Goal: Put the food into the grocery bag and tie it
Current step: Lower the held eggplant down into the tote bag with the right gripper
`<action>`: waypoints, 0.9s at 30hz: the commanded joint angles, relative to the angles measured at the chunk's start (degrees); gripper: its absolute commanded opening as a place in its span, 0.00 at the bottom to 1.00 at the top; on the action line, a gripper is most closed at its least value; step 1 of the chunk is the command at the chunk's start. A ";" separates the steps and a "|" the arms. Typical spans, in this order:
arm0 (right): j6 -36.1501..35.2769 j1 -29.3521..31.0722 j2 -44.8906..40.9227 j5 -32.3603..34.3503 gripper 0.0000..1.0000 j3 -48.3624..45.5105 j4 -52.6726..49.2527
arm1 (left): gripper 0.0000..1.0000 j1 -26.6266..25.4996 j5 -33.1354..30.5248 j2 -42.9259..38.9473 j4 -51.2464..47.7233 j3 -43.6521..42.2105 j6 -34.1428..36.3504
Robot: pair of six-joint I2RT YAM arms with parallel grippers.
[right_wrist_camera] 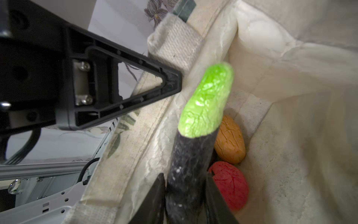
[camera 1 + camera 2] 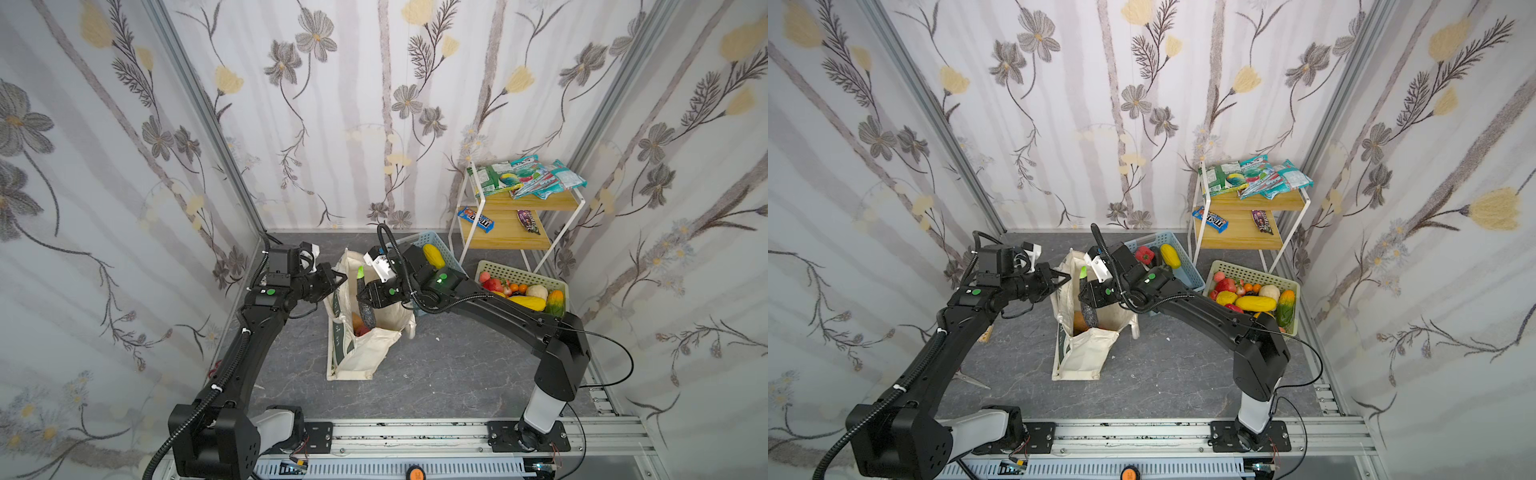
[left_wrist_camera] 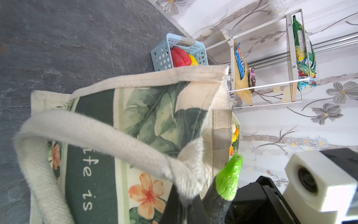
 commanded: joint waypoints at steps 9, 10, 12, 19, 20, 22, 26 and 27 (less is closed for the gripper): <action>-1.38 0.13 5.10 -1.75 0.33 -1.71 1.94 | 0.00 -0.48 0.53 -0.04 1.27 0.37 0.26; -1.38 0.17 5.46 -1.61 0.33 -1.55 1.94 | 0.00 -0.53 0.61 -0.04 1.24 0.40 0.32; -1.47 0.14 6.41 -1.46 0.33 -0.94 1.79 | 0.00 -0.68 0.67 -0.04 1.40 0.57 0.32; -2.21 0.13 9.10 -1.04 0.33 -0.55 1.41 | 0.00 -0.88 0.72 -0.37 1.06 0.78 0.41; -2.17 0.14 9.49 -1.00 0.33 -0.48 1.32 | 0.00 -0.88 0.63 -0.56 1.04 0.71 0.48; -2.27 0.13 10.37 -1.46 0.33 -0.21 1.24 | 0.00 -0.88 0.63 -0.74 1.02 0.58 0.47; -2.39 0.13 12.32 -2.14 0.33 0.75 0.71 | 0.00 -0.88 0.94 -0.22 0.93 1.27 0.54; -2.34 0.16 12.76 -2.27 0.34 0.91 0.71 | 0.00 -0.87 0.98 -0.04 0.98 1.64 0.59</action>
